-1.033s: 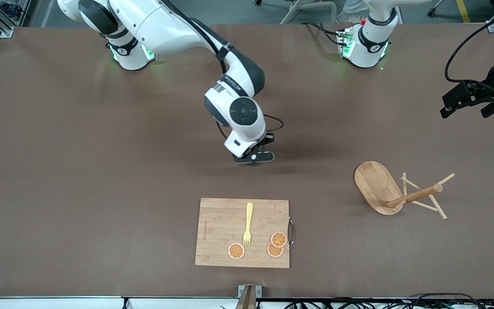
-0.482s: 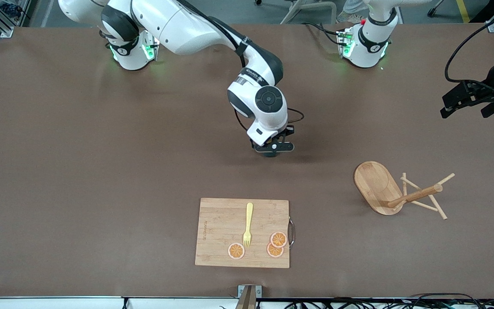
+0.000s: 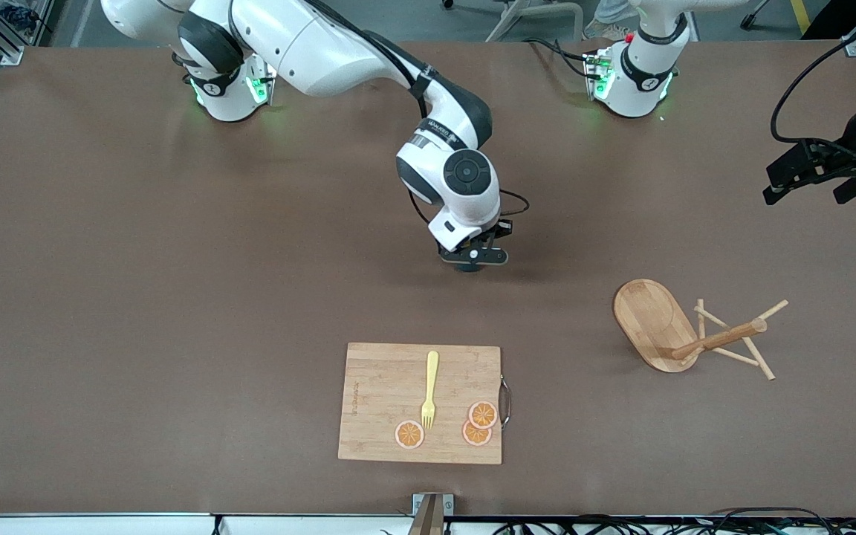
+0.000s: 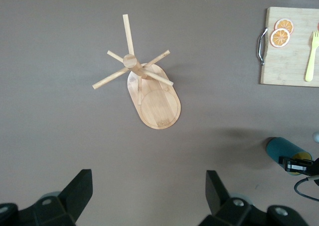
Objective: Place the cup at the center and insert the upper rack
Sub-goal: 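Carry the held mug with the right gripper to the table center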
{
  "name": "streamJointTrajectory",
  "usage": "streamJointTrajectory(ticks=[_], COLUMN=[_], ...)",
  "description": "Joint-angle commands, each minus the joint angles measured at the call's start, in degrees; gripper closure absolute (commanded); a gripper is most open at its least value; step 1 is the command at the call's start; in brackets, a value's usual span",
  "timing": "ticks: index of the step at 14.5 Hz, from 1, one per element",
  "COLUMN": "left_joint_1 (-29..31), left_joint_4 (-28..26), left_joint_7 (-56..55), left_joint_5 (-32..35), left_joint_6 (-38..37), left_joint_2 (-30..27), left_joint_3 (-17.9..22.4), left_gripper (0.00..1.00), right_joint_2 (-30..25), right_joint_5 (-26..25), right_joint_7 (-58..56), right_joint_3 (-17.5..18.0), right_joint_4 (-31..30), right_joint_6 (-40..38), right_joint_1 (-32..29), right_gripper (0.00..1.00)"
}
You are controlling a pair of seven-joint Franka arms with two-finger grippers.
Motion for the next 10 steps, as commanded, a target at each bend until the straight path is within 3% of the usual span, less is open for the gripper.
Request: streamJointTrajectory(ticks=[1,2,10], left_joint_1=[0.1,0.1,0.2], left_joint_4=[0.2,0.1,0.2], left_joint_7=[-0.6,-0.7,-0.8], left_joint_5=[-0.4,-0.5,-1.3], left_joint_6=[-0.4,-0.4,-0.5], left_joint_2=[-0.3,-0.3,-0.2], left_joint_3=[-0.2,-0.2,-0.3], left_gripper=[0.00,0.00,0.00], right_joint_2=[1.1,1.1,-2.1], right_joint_5=[3.2,3.4,3.8], right_joint_7=[0.7,0.6,0.7], right_joint_3=[-0.3,-0.2,-0.1], right_joint_4=[1.5,1.5,1.5], right_joint_6=[1.7,3.7,3.1], right_joint_1=[0.0,-0.3,-1.6], right_gripper=[0.20,0.00,0.00])
